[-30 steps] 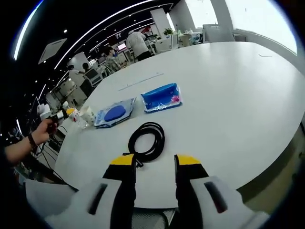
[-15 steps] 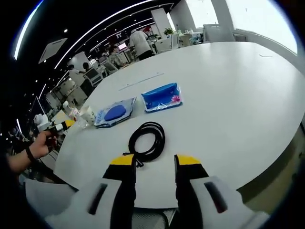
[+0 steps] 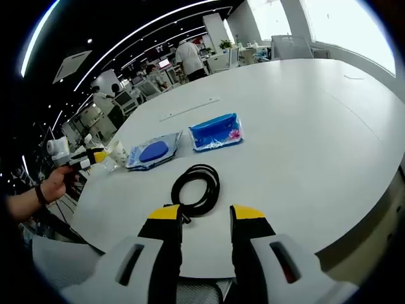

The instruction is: Arrange the tabletop items into an orderly group along one side of the table until the central work area is clear of visible clutter.

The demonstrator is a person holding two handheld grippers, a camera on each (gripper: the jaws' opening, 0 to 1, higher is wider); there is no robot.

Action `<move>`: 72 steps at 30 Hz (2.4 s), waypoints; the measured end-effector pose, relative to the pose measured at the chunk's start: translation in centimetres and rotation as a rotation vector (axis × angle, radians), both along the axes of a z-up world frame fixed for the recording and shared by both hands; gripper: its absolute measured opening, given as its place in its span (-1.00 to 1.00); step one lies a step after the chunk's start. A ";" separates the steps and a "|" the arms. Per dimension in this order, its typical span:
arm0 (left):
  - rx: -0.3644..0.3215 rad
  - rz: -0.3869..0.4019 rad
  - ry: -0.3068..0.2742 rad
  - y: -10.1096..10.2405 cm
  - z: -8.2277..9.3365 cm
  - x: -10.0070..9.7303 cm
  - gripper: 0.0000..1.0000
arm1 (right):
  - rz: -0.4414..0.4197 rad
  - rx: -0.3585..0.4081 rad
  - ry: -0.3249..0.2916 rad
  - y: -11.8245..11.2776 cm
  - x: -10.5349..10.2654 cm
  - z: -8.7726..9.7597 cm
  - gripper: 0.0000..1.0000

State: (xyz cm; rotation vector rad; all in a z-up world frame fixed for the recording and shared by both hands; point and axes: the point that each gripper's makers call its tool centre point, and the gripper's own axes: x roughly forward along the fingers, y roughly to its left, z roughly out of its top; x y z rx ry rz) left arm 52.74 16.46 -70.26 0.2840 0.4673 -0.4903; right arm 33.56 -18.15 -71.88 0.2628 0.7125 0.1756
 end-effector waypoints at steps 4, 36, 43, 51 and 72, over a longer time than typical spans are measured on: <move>0.015 0.005 0.045 0.5 -0.8 1.6 -0.47 | 0.005 -0.006 -0.003 0.0 0.0 0.0 -0.42; 0.061 -0.064 0.119 -1.2 -2.8 1.7 -0.98 | 0.001 0.008 0.000 0.1 0.1 -0.2 -0.43; 0.082 -0.064 0.128 -1.0 -3.1 1.8 -0.85 | 0.003 0.007 0.001 0.1 0.1 -0.3 -0.43; 0.063 -0.031 0.123 -0.5 -2.5 1.5 -0.55 | 0.015 0.003 0.003 0.3 0.2 -0.3 -0.43; -0.072 0.070 0.105 1.6 0.1 -2.6 -0.22 | 0.021 -0.001 0.016 0.5 0.0 -0.4 -0.42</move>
